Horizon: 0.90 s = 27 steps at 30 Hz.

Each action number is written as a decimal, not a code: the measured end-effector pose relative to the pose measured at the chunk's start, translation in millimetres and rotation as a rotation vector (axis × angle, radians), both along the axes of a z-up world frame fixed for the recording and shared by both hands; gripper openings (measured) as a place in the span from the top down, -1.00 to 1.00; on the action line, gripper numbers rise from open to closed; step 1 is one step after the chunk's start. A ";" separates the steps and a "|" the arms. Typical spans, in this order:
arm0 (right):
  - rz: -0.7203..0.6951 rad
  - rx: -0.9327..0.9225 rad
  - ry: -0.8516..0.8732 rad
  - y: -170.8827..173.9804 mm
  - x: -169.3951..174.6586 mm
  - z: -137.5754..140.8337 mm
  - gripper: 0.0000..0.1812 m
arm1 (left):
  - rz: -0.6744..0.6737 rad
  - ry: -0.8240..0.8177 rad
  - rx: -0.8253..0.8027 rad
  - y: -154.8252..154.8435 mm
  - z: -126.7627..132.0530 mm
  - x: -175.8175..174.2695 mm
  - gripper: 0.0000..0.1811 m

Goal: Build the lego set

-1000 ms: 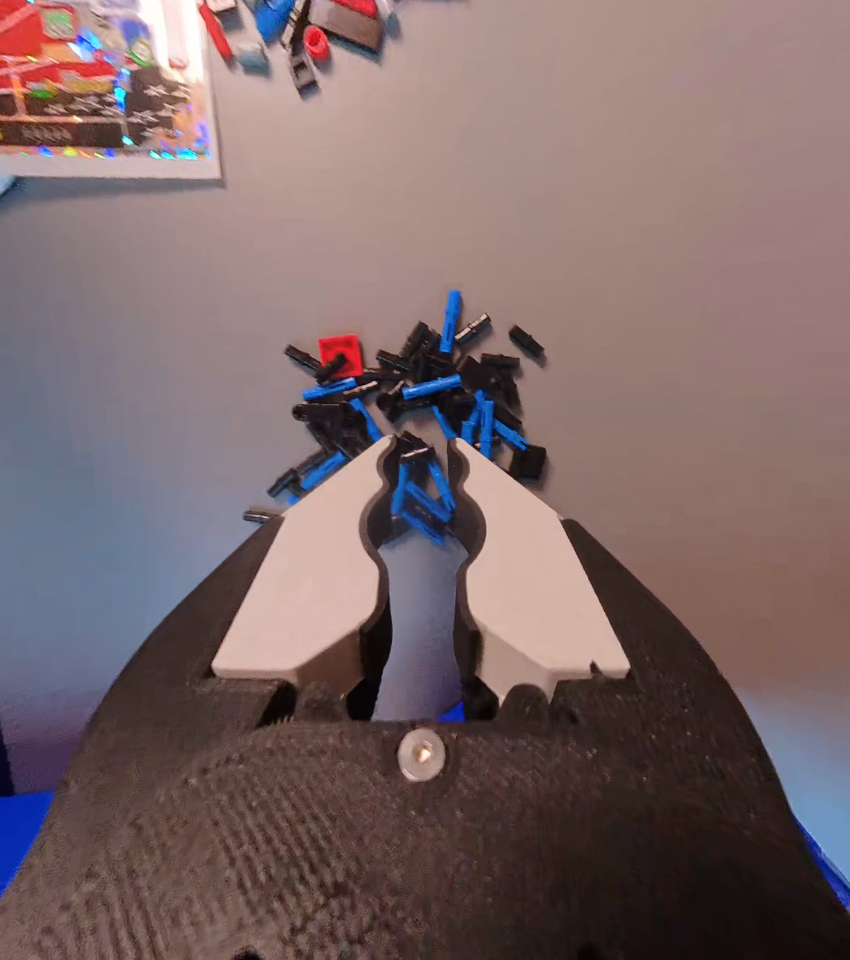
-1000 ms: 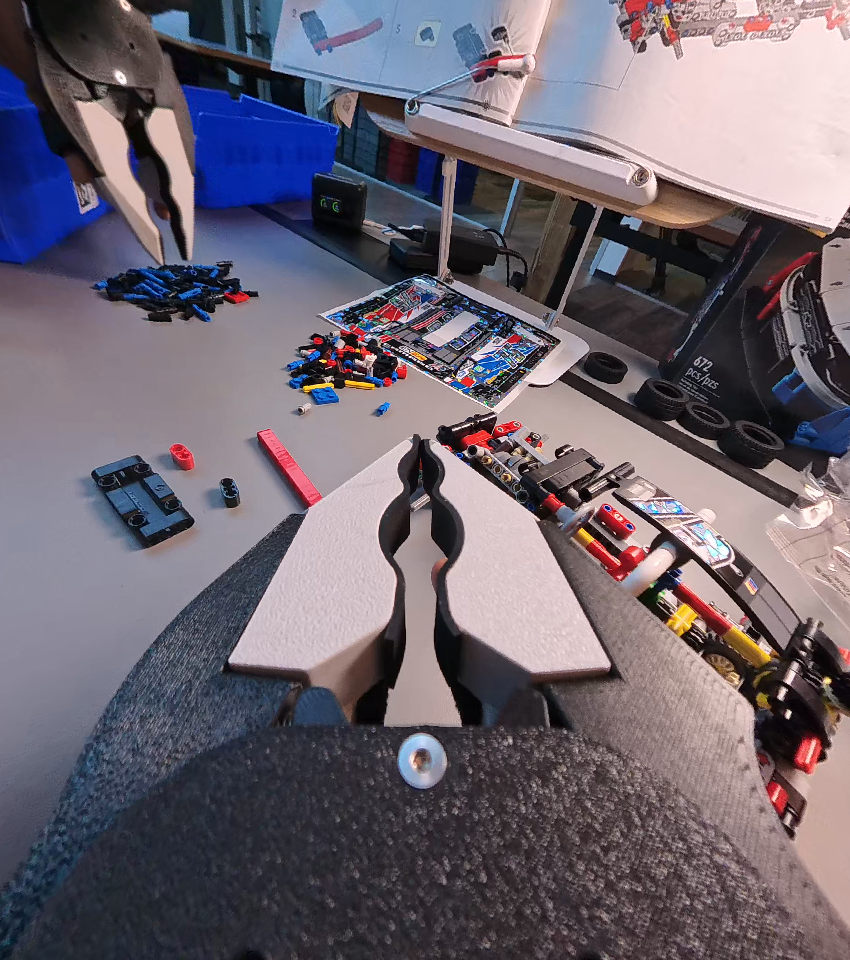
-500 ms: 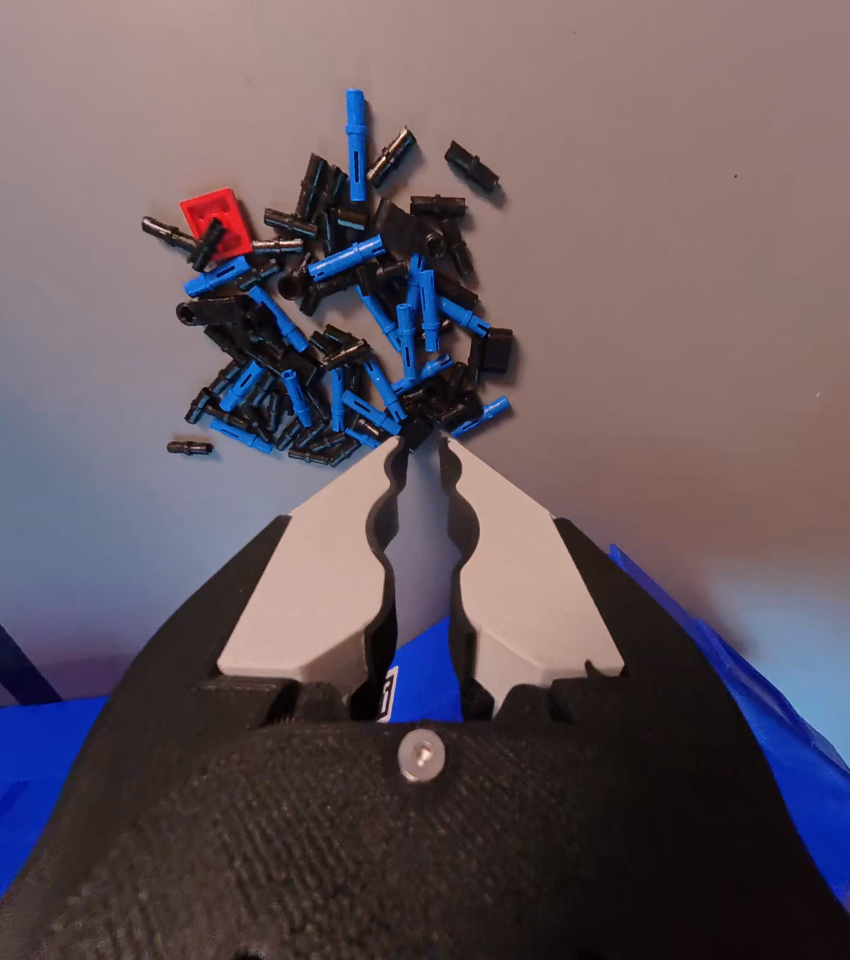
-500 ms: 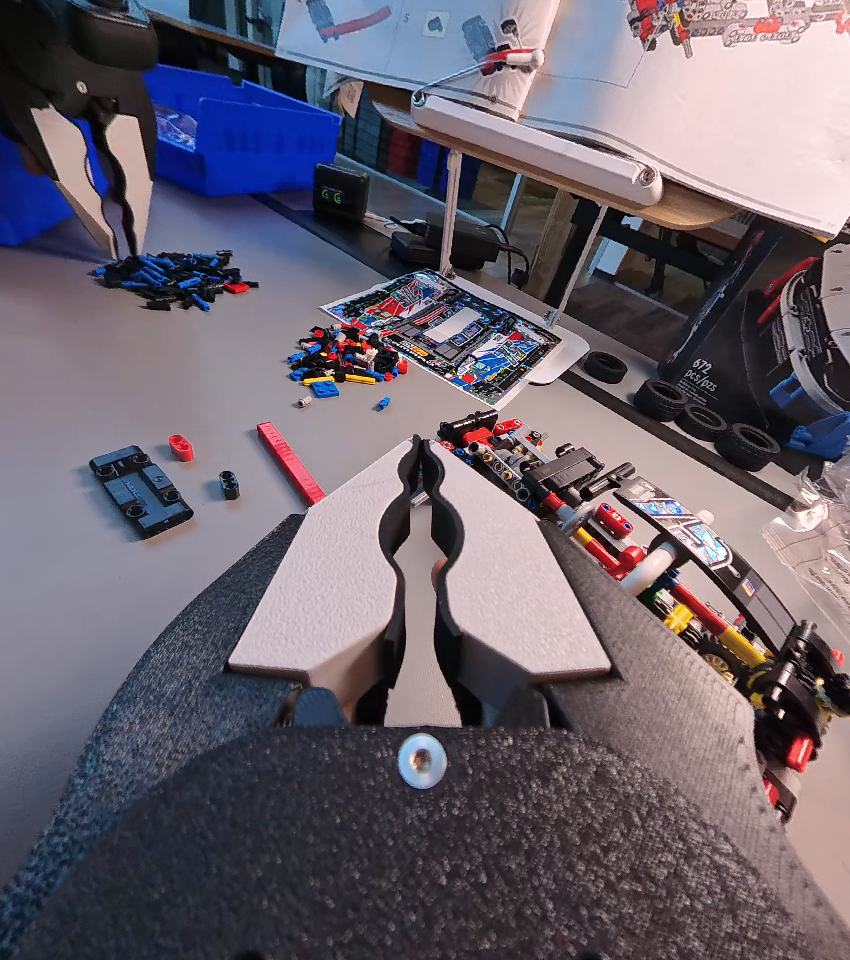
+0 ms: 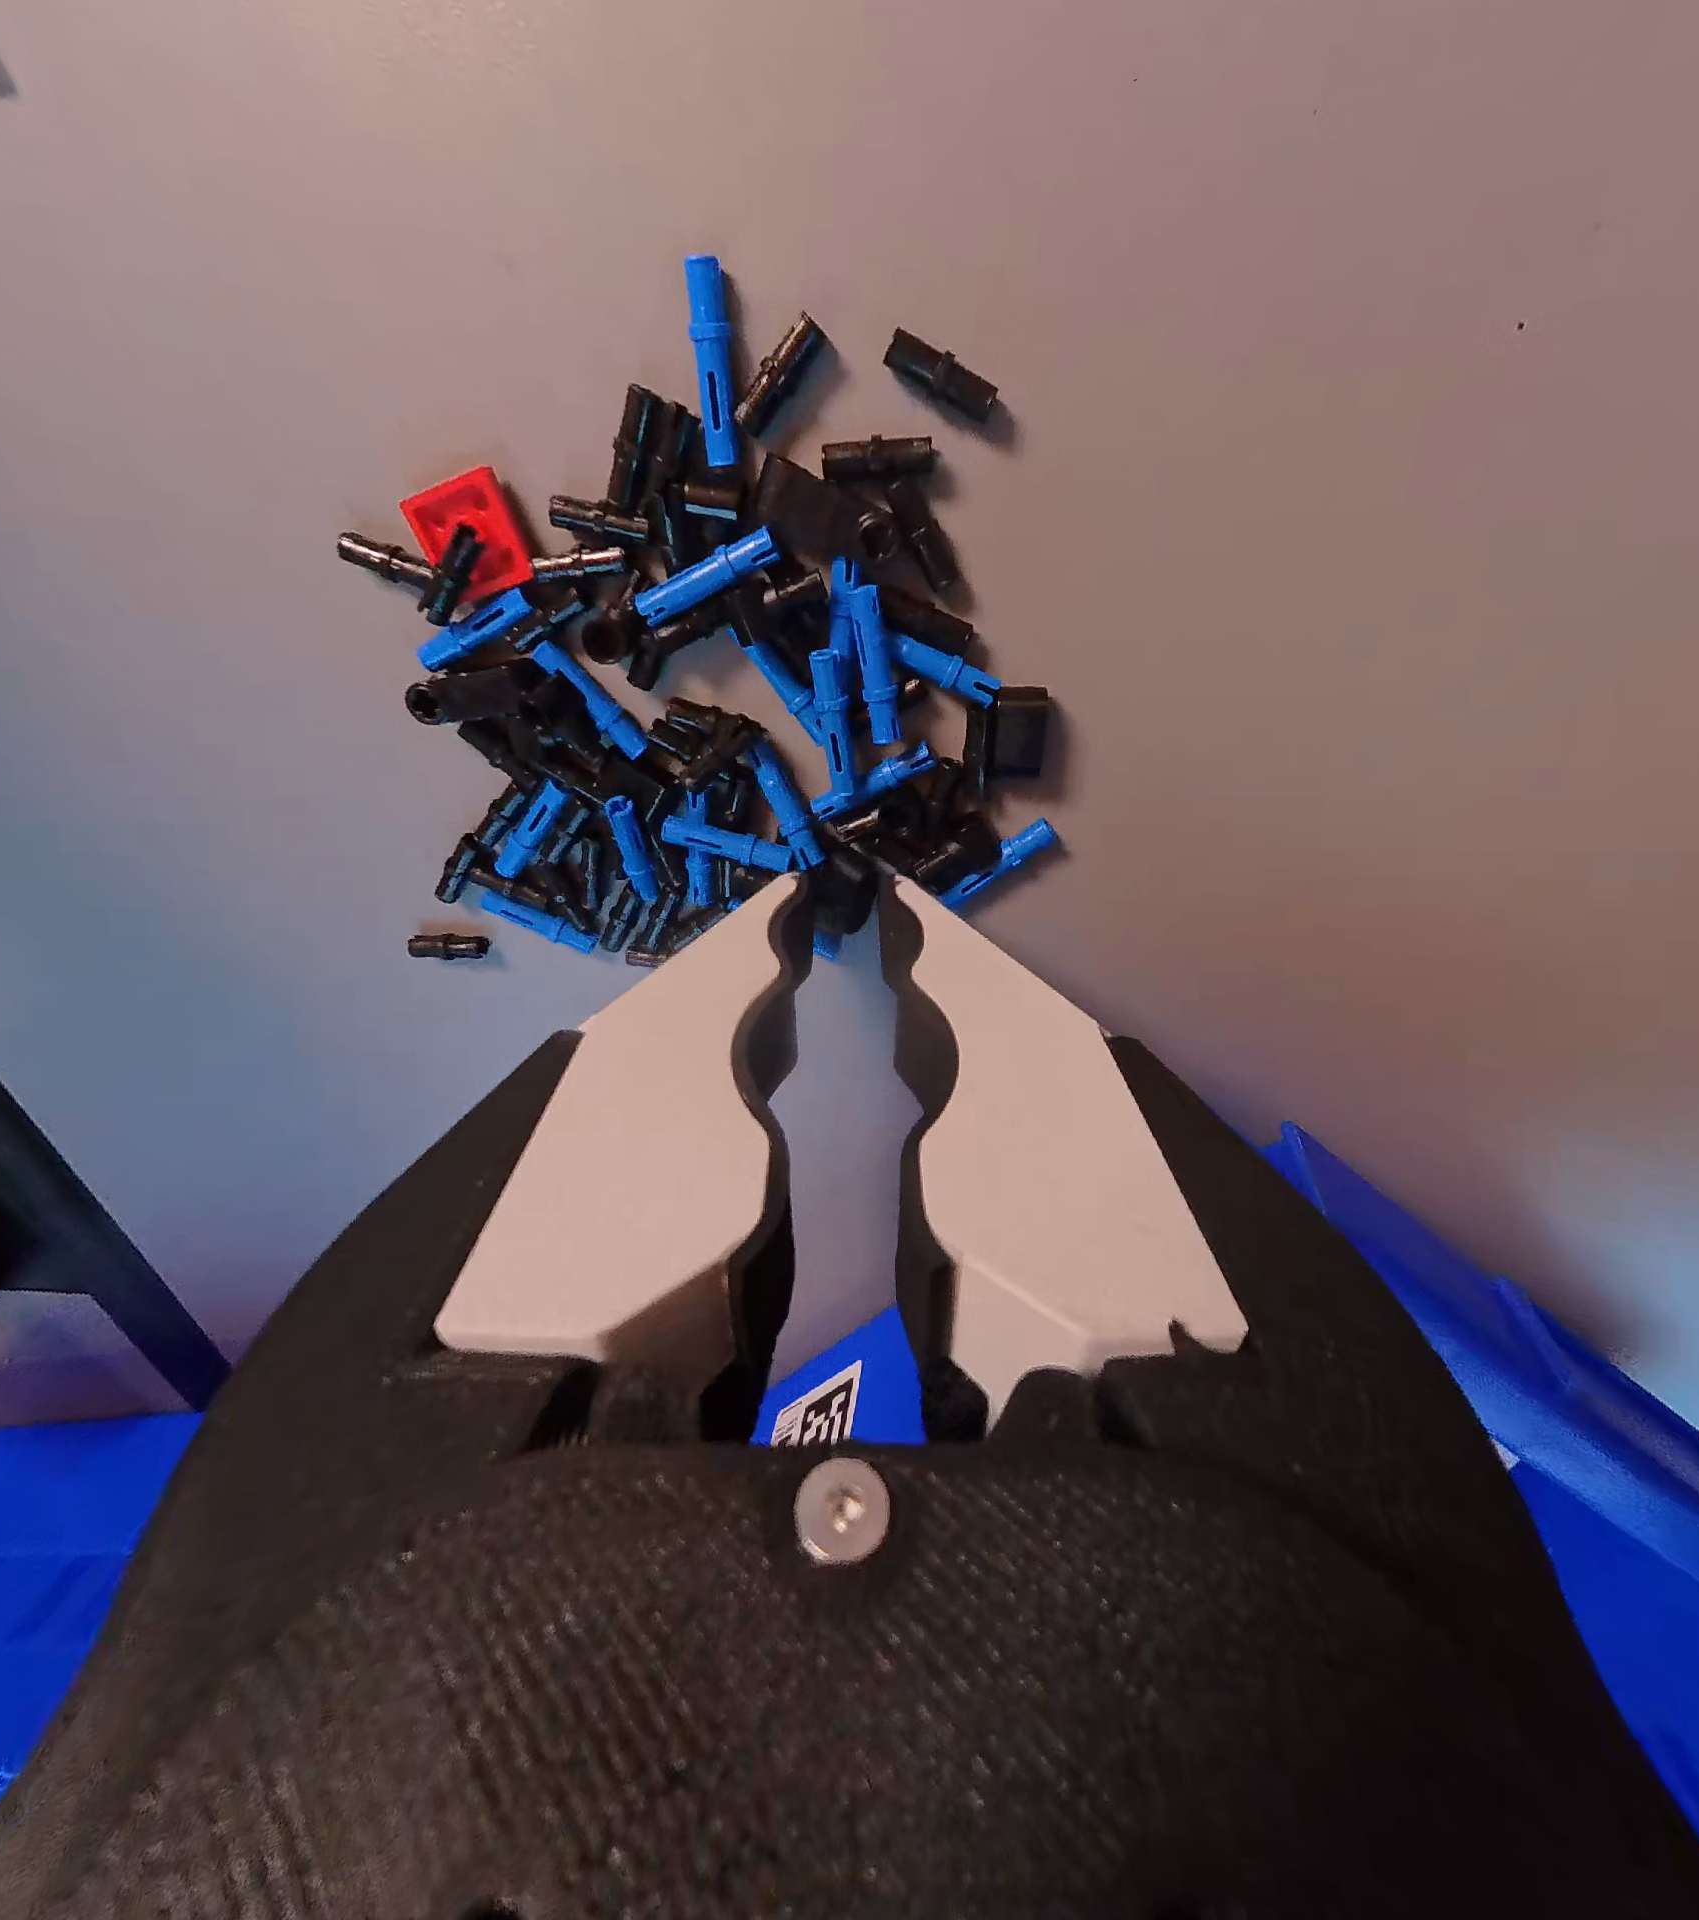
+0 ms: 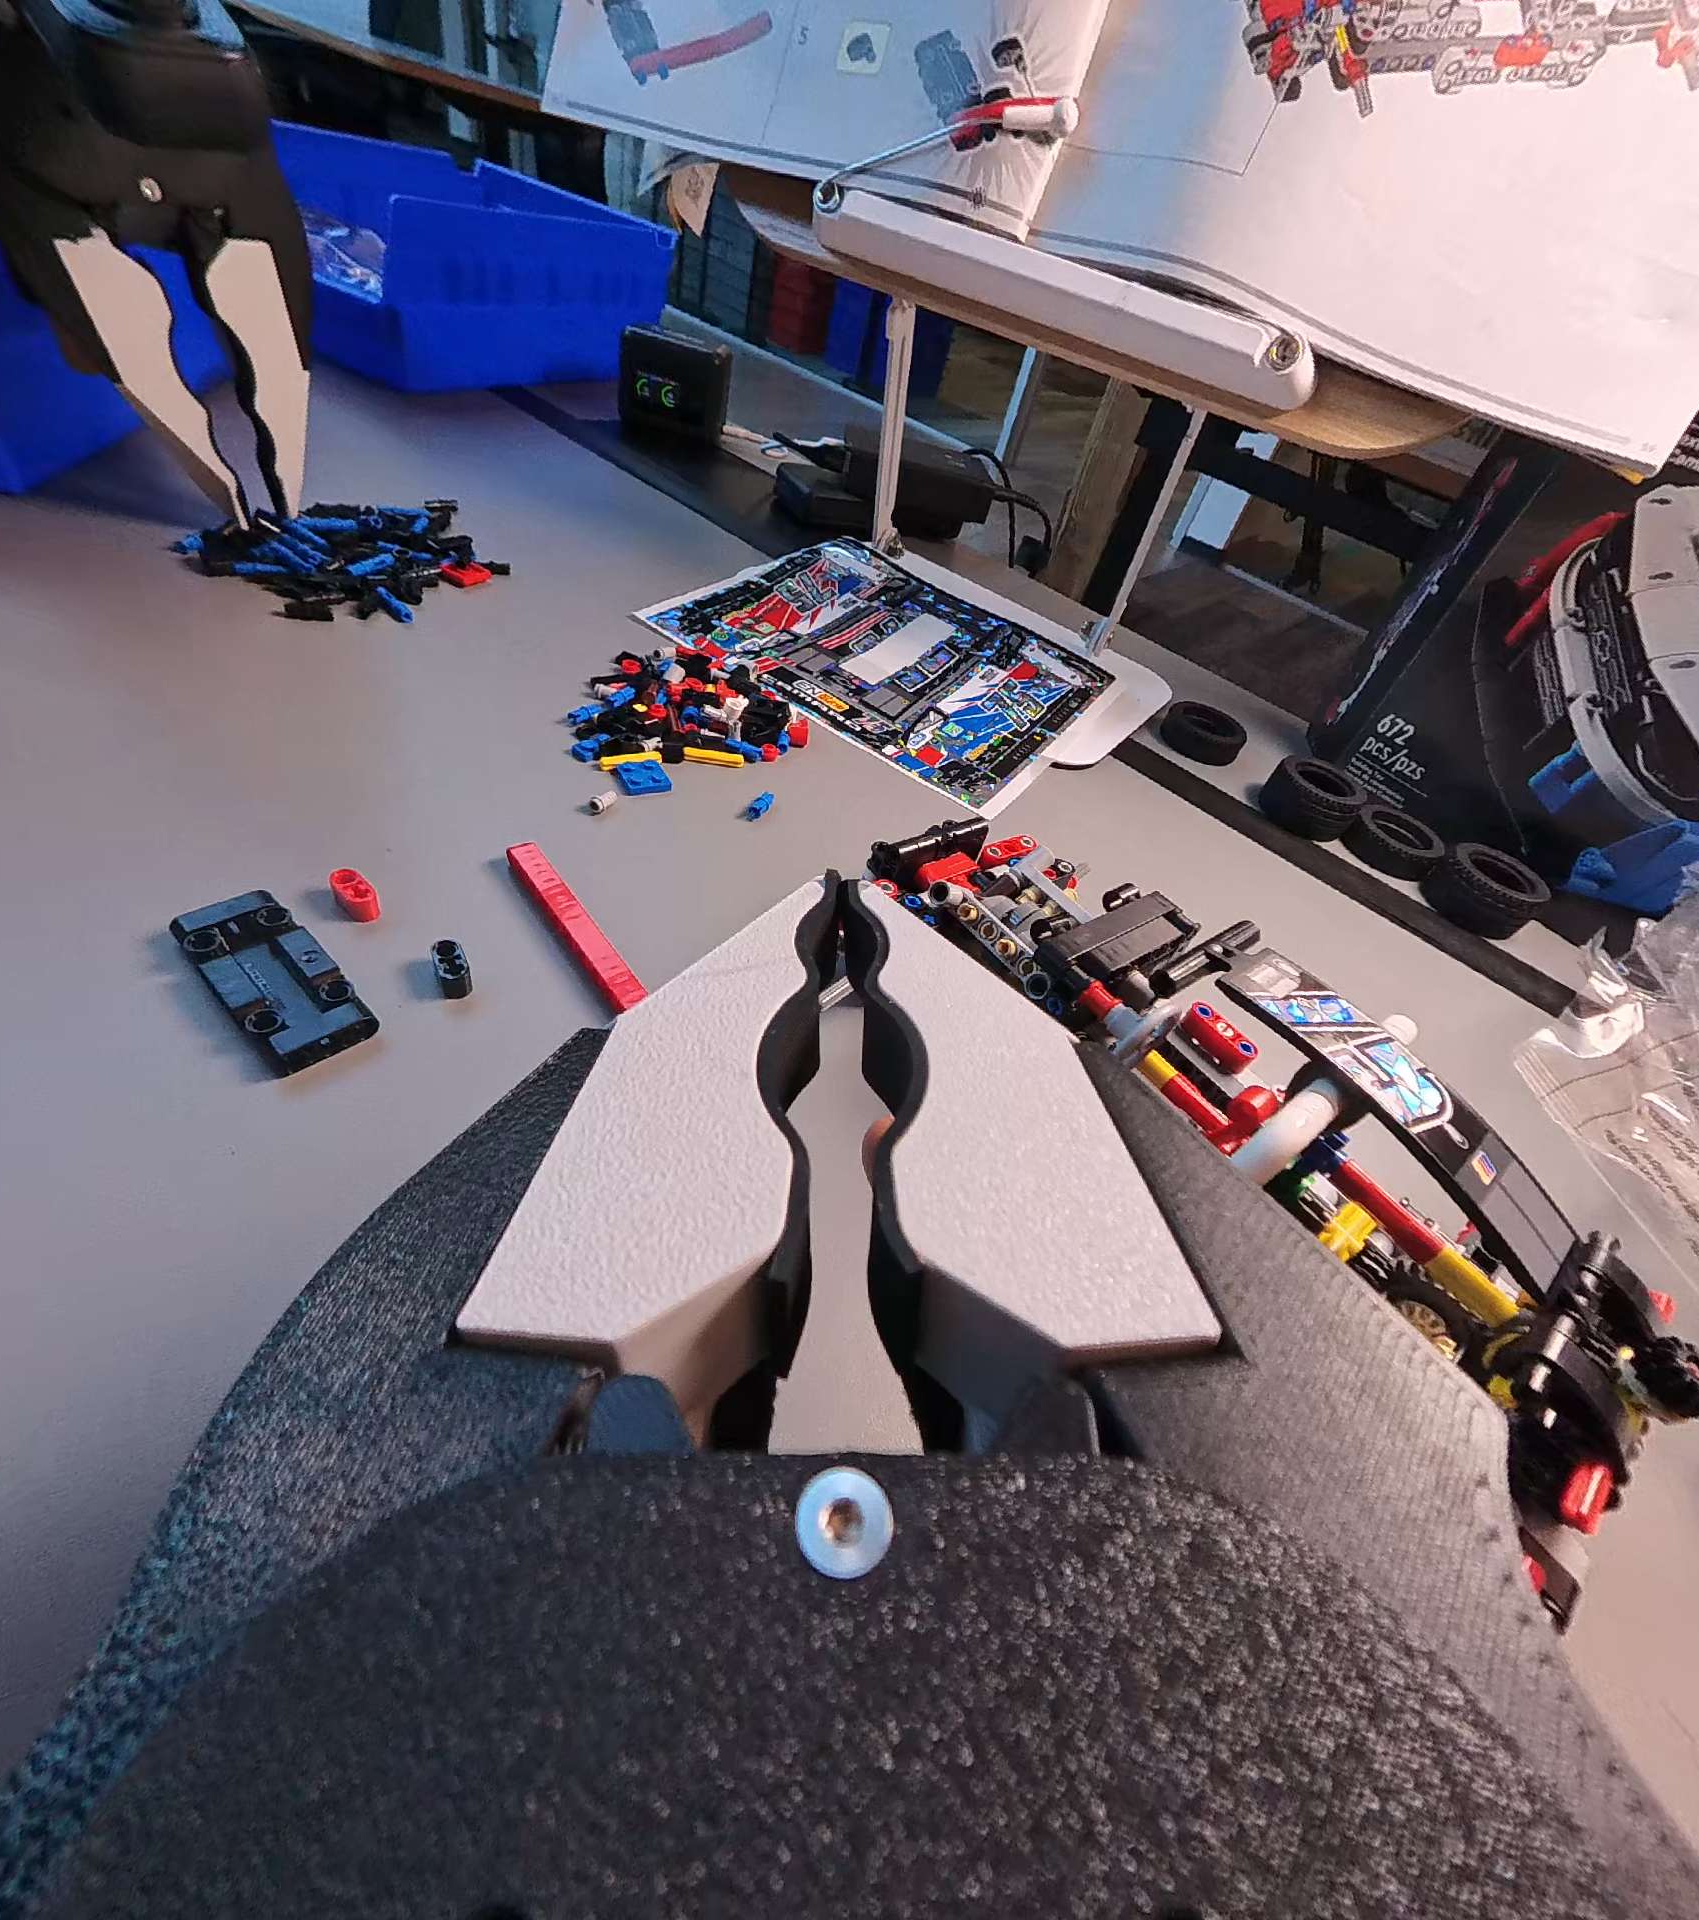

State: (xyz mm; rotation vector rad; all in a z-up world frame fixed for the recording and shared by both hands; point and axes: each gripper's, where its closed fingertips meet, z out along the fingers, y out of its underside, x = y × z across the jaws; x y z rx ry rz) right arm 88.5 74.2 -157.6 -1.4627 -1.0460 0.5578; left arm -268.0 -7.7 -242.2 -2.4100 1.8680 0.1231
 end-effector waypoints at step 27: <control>0.629 0.251 -0.241 -134.5 -114.2 33.6 0.76 | 0.166 -1.302 -0.316 -54.0 114.7 260.1 1.00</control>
